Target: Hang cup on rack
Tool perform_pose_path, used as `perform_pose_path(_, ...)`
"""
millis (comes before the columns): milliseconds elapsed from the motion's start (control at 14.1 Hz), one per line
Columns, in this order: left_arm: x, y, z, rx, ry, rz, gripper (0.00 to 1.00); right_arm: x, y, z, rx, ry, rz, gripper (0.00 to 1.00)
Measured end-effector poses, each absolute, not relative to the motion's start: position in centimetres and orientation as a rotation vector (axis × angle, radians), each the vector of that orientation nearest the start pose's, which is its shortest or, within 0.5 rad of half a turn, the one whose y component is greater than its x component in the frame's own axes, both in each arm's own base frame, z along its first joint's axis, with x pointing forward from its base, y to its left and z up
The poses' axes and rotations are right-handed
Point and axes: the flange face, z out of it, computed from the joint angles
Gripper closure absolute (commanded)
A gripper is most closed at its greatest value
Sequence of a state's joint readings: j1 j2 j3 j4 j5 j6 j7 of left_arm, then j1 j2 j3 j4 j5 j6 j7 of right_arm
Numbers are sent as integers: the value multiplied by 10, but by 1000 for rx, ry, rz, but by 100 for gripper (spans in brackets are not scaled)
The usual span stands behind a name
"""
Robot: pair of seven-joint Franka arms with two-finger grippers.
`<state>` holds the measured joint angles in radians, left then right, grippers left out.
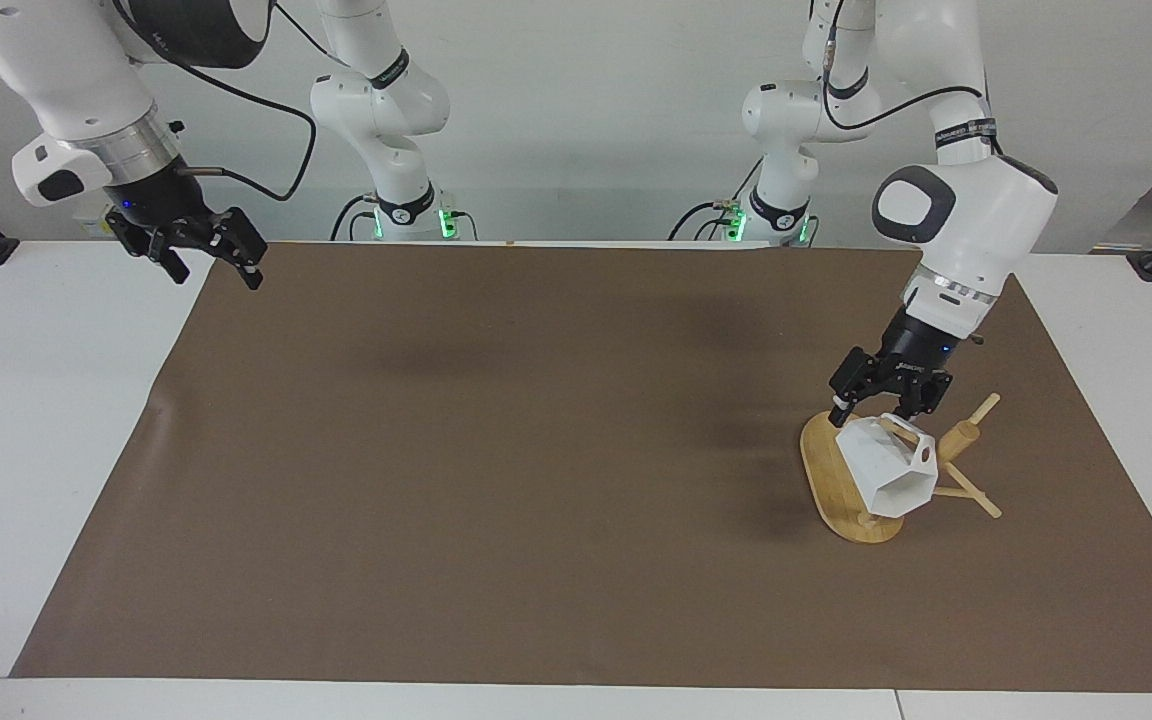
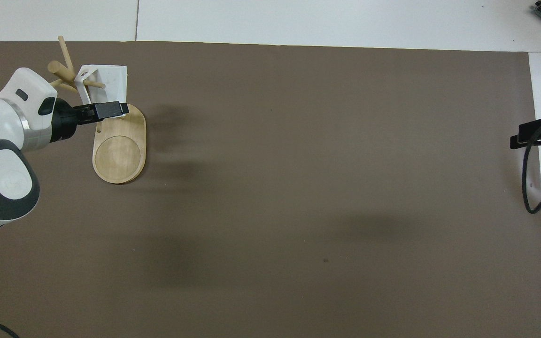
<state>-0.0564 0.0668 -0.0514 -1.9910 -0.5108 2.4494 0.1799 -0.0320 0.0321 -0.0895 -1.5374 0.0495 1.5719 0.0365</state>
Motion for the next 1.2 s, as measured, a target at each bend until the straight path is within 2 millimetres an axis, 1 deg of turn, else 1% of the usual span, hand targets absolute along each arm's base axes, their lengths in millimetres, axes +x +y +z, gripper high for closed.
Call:
perform_pose_path(142,603,-51,484,-3413,18,-608,0,560,-62,620,-3085,247,2,0)
perform_pose_path(283,598,-45,495,-3351,132,-491,0,559,-62,621,-3084,252,1,0)
perform_pose_path(496,576,-43,514,-3261,265,-308,0,559,-63,621,-3083,259,-1,0)
perform_pose_path(637,557,-40,535,-3214,313,-204,0,558,-63,621,-3083,259,0,0)
perform_pose_path(708,550,-39,548,-3202,325,-158,0,558,-63,621,-3083,259,0,0)
perform_pose_path(779,545,-37,567,-3195,332,-118,0,558,-63,621,-3083,259,1,0)
perform_pose_path(920,541,-31,604,-3189,323,-80,0,558,-62,621,-3083,257,1,0)
perform_pose_path(991,540,-26,618,-3191,303,-66,0,558,-62,621,-3083,258,2,0)
perform_pose_path(1062,540,-23,628,-3196,264,-43,0,559,-65,621,-3083,267,-10,0)
perform_pose_path(1204,545,-20,643,-3202,173,-1,0,562,-78,625,-3082,303,-85,0)
